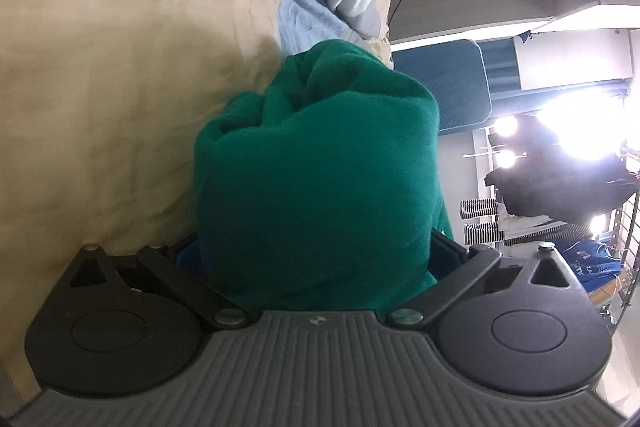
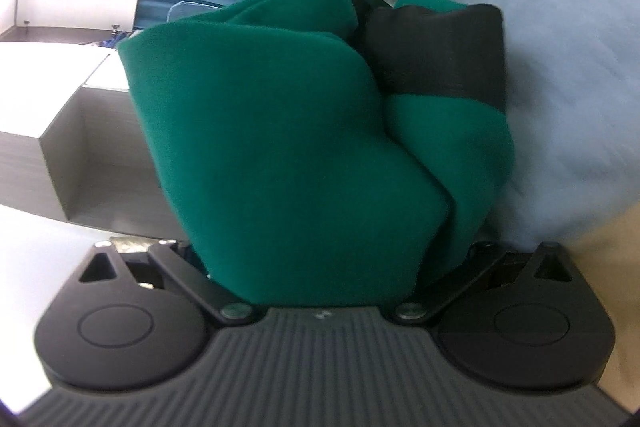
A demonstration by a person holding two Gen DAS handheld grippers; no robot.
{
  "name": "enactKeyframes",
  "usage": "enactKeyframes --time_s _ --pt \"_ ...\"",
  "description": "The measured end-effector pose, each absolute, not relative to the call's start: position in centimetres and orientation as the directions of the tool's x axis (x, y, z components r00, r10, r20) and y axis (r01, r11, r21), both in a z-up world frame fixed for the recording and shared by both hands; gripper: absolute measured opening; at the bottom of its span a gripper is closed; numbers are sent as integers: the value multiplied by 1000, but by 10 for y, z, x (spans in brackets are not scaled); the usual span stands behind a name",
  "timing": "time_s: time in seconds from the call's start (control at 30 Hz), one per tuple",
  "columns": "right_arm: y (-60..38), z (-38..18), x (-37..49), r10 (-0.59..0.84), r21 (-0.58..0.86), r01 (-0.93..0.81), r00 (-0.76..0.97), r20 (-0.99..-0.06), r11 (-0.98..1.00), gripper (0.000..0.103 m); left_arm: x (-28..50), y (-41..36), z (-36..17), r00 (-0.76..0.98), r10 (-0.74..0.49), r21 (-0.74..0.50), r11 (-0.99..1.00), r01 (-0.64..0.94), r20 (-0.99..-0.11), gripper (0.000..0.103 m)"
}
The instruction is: Fold large clothes
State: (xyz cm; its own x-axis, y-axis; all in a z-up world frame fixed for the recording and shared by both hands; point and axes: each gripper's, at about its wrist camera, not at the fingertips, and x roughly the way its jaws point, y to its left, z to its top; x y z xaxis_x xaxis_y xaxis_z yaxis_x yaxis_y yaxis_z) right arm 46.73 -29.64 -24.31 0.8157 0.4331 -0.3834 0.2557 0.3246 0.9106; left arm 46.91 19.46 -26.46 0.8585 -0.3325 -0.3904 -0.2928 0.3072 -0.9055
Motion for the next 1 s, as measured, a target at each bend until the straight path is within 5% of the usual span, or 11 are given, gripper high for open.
enactKeyframes --time_s 0.17,0.23,0.37,0.47,0.63,1.0 --pt "-286 -242 482 404 885 273 811 -422 377 103 478 192 -262 874 -299 -899 336 -280 -384 101" --pt "-283 -241 485 399 883 251 819 -412 396 102 479 192 -260 876 -279 -889 359 -285 -393 90" --pt "-286 -240 480 400 884 208 832 -385 418 74 478 192 -257 880 -269 -881 388 -272 -391 58" --pt "-290 -235 474 408 890 159 845 -346 427 57 473 188 -244 892 -256 -866 443 -234 -372 43" --pt "-292 -214 460 416 885 83 860 -296 458 46 459 184 -232 899 -270 -865 463 -193 -345 39" --pt "-318 -140 376 437 861 -25 869 -233 508 45 393 162 -181 886 -372 -896 433 -98 -276 39"
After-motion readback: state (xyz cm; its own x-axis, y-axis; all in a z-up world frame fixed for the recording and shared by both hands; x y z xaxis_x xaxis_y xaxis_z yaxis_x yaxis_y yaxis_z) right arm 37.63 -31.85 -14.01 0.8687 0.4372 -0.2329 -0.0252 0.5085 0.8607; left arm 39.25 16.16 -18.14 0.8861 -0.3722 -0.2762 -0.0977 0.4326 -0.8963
